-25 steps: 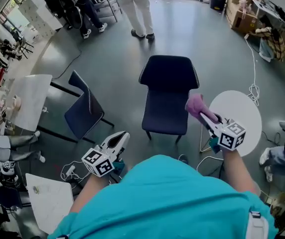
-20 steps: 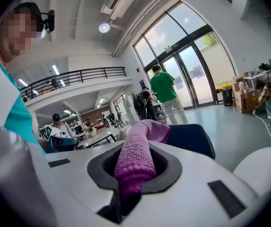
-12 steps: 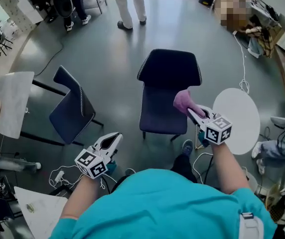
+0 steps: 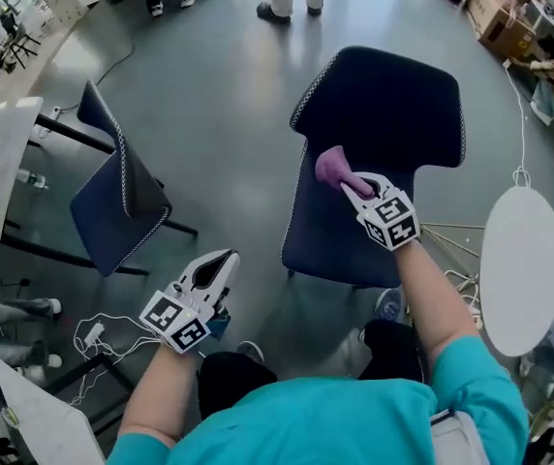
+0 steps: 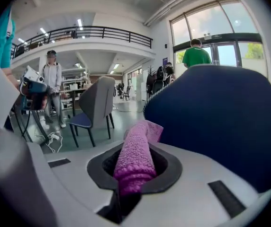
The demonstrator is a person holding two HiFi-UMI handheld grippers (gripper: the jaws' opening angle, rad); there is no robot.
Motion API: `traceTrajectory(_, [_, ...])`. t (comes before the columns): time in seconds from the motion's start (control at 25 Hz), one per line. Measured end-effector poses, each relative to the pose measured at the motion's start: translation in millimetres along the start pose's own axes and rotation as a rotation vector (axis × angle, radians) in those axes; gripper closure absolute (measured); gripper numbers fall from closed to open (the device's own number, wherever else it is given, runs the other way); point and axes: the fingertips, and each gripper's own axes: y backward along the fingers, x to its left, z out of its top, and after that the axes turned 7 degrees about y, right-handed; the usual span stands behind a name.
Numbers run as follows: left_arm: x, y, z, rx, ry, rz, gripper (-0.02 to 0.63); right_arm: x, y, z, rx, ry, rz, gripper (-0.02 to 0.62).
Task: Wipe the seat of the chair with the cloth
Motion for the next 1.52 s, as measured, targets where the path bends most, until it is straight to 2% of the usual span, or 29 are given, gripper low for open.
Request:
traceTrajectory(0.24, [73,-22,-81,-0.058,-0.052,-0.06,0.612,-2,-121,-70,0.03,0.115,-0.066,0.543])
traceTrajectory(0.4, [89,-41,-123,-0.041,-0.079,-0.133,0.612,-12,-165,-99,0.076,0.11,-0.11,0.543])
traceTrajectory(0.52, [92,-39,-144,-0.019,-0.093,-0.175,0.612,-15,-190,-104,0.114,0.124,-0.134,0.543])
traceTrajectory(0.8, [98,-10,-168,0.006,-0.122,-0.177,0.612,-30,-234,-91,0.216,0.302,-0.177,0.543])
traceTrajectory(1.0, [108,2,-166,-0.01,-0.111,-0.142,0.612,-33,-250,-93,0.269,0.394,-0.155,0.543])
traceTrajectory(1.52, [109,-21,-158,-0.033,-0.099,-0.157,0.612,-37,-240,-99,0.288,0.39,-0.141,0.545])
